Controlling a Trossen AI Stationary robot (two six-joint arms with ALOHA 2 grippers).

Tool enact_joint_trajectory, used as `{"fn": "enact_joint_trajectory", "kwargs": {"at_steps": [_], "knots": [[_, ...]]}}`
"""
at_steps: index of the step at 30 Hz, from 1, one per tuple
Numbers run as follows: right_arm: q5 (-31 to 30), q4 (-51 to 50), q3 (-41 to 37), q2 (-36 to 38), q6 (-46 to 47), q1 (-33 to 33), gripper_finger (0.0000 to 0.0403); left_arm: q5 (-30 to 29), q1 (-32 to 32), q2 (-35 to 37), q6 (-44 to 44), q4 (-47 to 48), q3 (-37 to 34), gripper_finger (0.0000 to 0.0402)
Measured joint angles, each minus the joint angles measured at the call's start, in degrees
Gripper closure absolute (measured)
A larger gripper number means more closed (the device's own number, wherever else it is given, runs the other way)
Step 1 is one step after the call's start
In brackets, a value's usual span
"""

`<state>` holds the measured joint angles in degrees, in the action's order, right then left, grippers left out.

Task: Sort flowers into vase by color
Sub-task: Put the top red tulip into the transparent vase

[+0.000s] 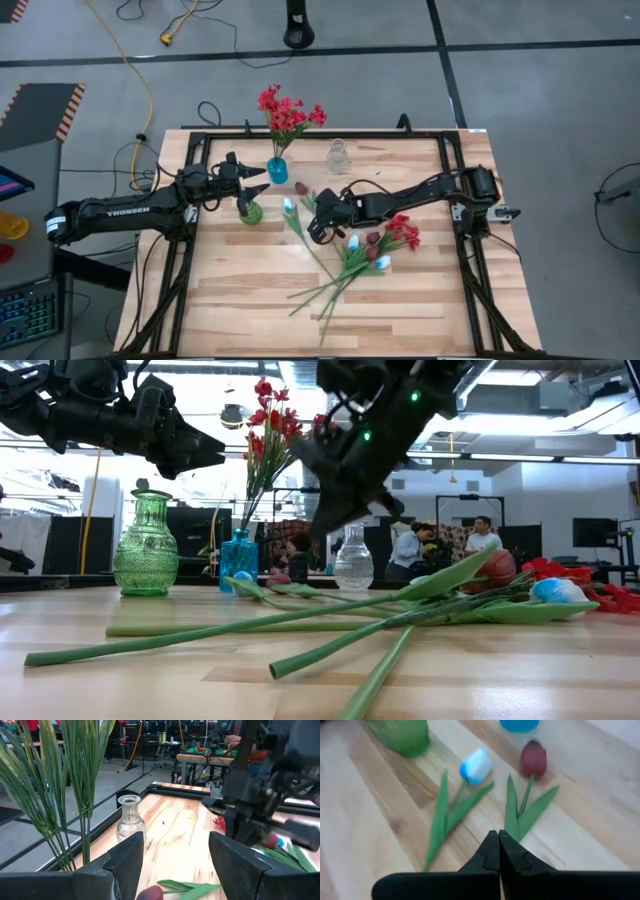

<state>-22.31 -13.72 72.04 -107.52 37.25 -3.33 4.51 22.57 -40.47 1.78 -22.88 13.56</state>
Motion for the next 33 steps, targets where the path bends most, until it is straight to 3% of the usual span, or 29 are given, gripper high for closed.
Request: {"fn": "enact_joint_trajectory", "kwargs": {"at_steps": [8,15,26,33], "knots": [[0.2,-0.5,0.1,0.5,0.2,0.8,0.0354,0.0,0.0,0.0,0.0,0.0,0.0,0.0189],[6.1,-1.2,-0.1,-0.7,0.2,1.5,0.0326,0.0,0.0,0.0,0.0,0.0,0.0,0.0189],[6.3,0.9,0.0,-5.0,0.3,3.0,0.023,0.1,0.0,0.0,0.1,0.1,0.0,0.0189],[7.2,2.8,0.1,-8.2,-0.1,4.2,0.0208,-0.1,-0.1,0.0,0.4,1.3,0.0,0.0189]]}}
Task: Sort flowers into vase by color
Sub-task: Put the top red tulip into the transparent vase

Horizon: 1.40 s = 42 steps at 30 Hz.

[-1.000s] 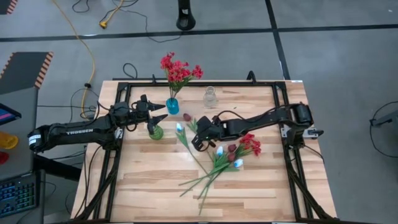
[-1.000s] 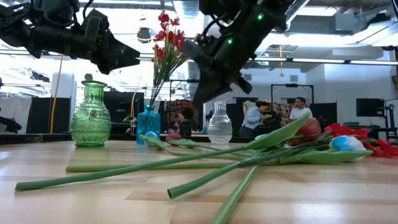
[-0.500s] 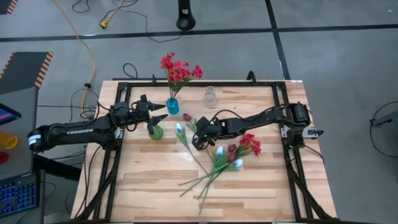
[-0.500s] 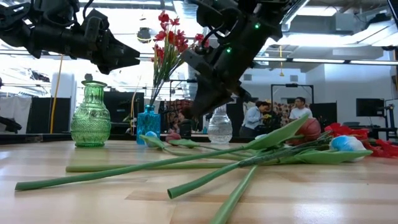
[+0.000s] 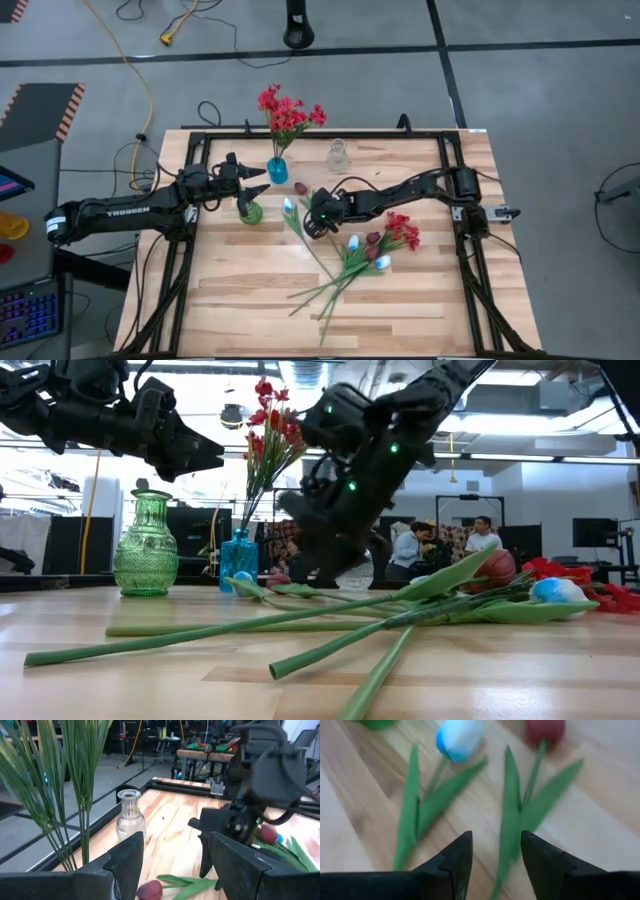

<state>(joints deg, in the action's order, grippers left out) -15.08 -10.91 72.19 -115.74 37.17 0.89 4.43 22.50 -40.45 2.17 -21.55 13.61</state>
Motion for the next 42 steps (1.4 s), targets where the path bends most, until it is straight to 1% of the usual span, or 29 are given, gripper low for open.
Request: {"fn": "enact_joint_trajectory", "kwargs": {"at_steps": [1,3,5,7,11,15,21,23,29,33,38,42], "knots": [[0.1,-1.1,-0.1,-0.5,0.0,0.1,0.0208,-0.1,0.0,-0.1,0.0,0.0,0.0,0.0189],[0.3,0.5,0.1,-1.7,-0.1,0.2,0.021,-0.5,0.0,0.0,0.0,0.6,0.0,0.0189],[0.4,0.0,0.0,-1.8,-0.1,0.0,0.0213,-0.4,0.0,-0.1,0.0,0.4,0.0,0.0189],[-0.4,1.0,0.3,-2.9,-0.3,-0.2,0.0217,-0.7,0.0,0.0,0.0,0.9,0.0,0.0189],[-0.7,0.8,0.3,-3.9,-0.2,-0.6,0.0235,-0.7,-0.1,0.0,0.0,0.9,0.0,0.0189],[-1.0,-0.5,0.3,-4.0,-0.2,-0.6,0.0277,-0.7,-0.1,0.0,0.0,0.9,0.0,0.0189],[-0.9,-0.5,0.2,-4.1,-0.1,-0.6,0.0361,-0.6,-0.1,0.0,0.1,1.1,0.0,0.0189],[-0.9,-0.5,0.2,-4.1,-0.1,-0.6,0.0377,-0.6,-0.1,0.0,0.1,1.1,0.0,0.0189],[-0.5,-2.4,-0.2,-0.6,-1.5,-0.8,0.0377,-0.6,-0.1,0.0,0.2,1.1,0.0,0.0189],[-0.4,-5.1,-0.2,4.6,-3.2,-1.1,0.0377,-0.6,-0.1,0.0,0.2,1.1,0.0,0.0189],[-3.0,-8.7,-0.7,10.4,-6.0,-1.9,0.0377,-0.6,-0.1,0.0,0.6,1.2,0.0,0.0189],[-5.7,-9.9,-1.8,15.7,-6.4,-3.4,0.0377,-0.6,-0.1,0.0,0.7,1.2,0.0,0.0189]]}}
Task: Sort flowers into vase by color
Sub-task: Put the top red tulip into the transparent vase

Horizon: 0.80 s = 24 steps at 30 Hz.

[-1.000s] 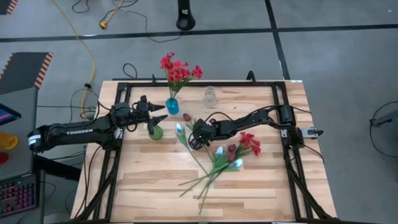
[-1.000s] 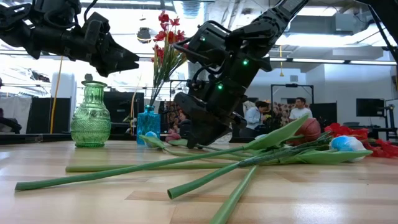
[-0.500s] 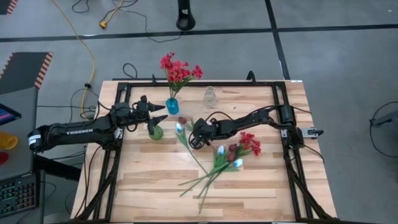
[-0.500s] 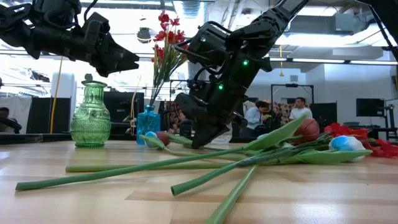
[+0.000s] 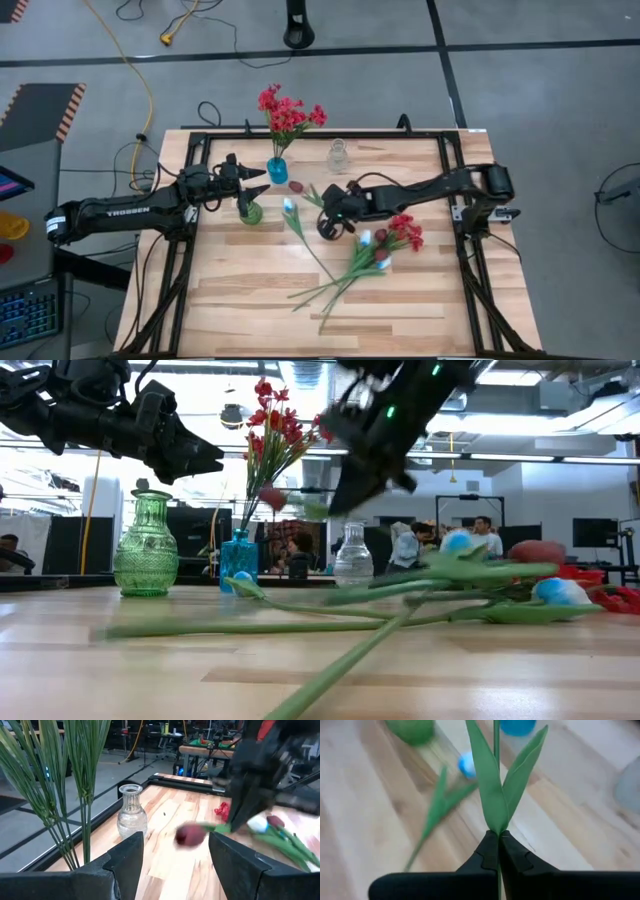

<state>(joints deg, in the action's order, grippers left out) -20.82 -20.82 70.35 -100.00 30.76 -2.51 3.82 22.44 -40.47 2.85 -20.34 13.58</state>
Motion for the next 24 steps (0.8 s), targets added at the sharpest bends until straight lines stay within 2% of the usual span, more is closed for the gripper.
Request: {"fn": "enact_joint_trajectory", "kwargs": {"at_steps": [14,19,24], "knots": [[-16.9,4.3,-7.4,14.2,-3.5,-3.9,0.0376,0.0,0.0,0.0,0.0,0.0,0.0,0.0189],[-20.0,9.9,-10.6,16.9,-5.4,-3.7,0.0377,0.0,0.0,0.0,0.0,-0.1,0.0,0.0189],[-23.8,20.5,-12.7,18.9,-12.8,-3.4,0.0377,-0.1,0.0,0.0,0.0,-0.1,0.0,0.0189]]}}
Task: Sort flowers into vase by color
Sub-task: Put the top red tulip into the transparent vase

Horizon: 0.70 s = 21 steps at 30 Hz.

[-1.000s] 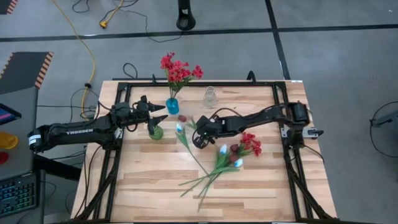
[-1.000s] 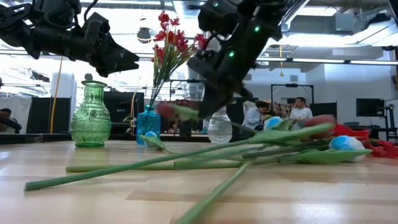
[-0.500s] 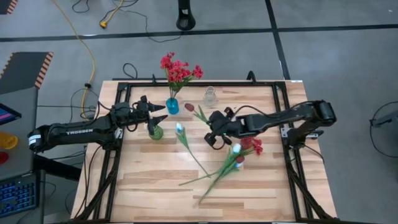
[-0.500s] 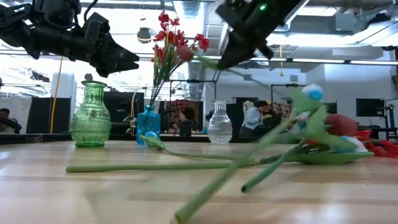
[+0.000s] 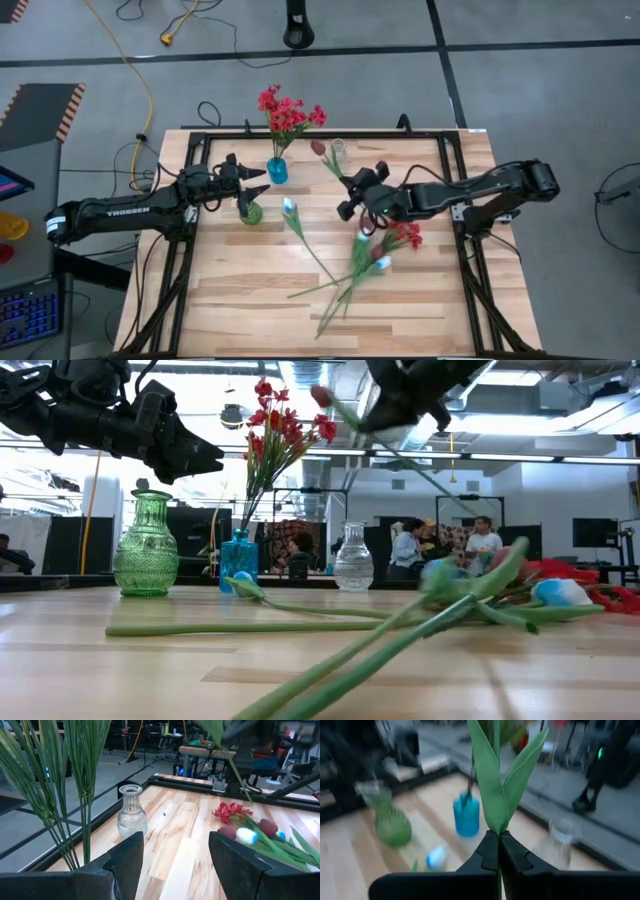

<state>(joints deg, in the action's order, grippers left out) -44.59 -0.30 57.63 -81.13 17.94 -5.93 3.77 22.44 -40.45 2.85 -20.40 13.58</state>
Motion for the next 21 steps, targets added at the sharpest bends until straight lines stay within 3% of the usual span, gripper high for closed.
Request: {"fn": "enact_joint_trajectory", "kwargs": {"at_steps": [10,15,21], "knots": [[1.8,26.8,-1.2,0.4,-26.2,4.0,0.0377,0.0,0.0,0.0,0.0,0.0,0.0,0.0189],[15.1,35.6,-1.2,0.4,-33.3,8.7,0.0377,0.0,0.0,0.0,0.0,0.0,0.0,0.0189],[30.3,37.3,-1.2,0.3,-33.0,18.2,0.0377,-0.1,0.0,0.0,0.0,0.0,0.0,0.0189]]}}
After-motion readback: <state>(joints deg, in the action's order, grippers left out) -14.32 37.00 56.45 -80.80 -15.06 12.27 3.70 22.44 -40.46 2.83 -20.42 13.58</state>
